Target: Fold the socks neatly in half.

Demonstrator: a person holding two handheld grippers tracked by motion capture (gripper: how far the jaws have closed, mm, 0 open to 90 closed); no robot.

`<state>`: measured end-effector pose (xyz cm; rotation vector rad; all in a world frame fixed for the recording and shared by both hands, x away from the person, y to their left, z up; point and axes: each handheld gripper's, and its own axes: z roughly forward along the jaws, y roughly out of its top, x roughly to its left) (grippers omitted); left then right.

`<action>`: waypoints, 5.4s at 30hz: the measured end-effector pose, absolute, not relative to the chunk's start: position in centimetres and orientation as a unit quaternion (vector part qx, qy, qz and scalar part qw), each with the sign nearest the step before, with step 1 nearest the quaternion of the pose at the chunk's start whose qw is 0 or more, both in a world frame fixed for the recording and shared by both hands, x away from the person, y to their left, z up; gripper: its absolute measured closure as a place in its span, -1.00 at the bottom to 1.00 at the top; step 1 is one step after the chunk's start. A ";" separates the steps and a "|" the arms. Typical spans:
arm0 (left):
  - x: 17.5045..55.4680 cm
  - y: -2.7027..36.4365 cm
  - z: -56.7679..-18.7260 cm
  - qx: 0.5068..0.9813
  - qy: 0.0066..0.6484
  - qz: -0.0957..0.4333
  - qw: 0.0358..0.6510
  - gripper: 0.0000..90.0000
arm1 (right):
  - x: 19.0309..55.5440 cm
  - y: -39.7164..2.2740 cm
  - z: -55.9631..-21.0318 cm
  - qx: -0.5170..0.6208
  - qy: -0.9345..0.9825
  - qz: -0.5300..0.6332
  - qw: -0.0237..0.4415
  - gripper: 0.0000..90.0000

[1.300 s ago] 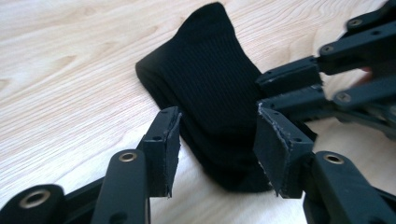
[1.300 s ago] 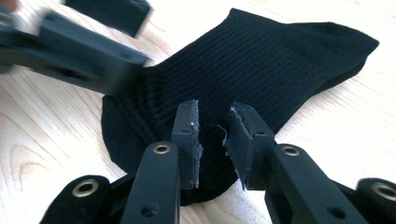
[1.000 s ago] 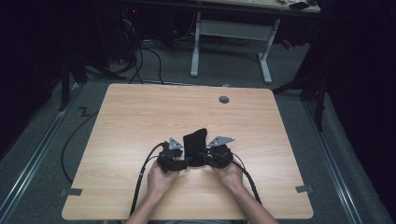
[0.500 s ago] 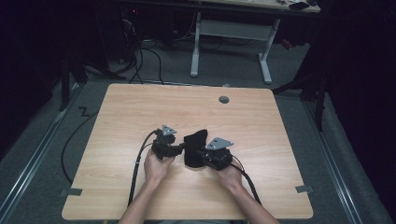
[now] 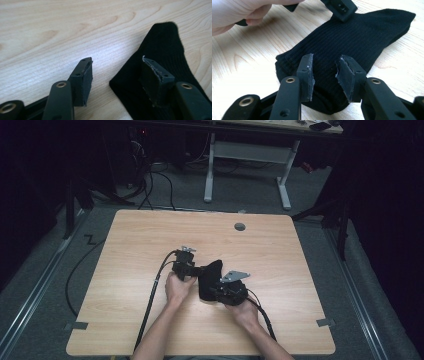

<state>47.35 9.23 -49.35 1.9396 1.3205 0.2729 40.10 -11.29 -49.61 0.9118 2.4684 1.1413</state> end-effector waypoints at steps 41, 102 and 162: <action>45.8 9.5 -47.1 0.784 0.428 0.064 0.445 0.88 | 39.6 -10.1 -49.0 0.344 0.848 0.386 0.114 0.32; 40.9 10.0 -48.5 0.805 0.374 0.100 0.449 0.87 | 40.7 -9.6 -50.0 0.347 0.839 0.366 0.203 0.05; 42.0 8.6 -48.2 0.795 0.420 0.145 0.414 0.19 | 42.7 -11.6 -47.3 0.353 0.841 0.385 0.144 0.54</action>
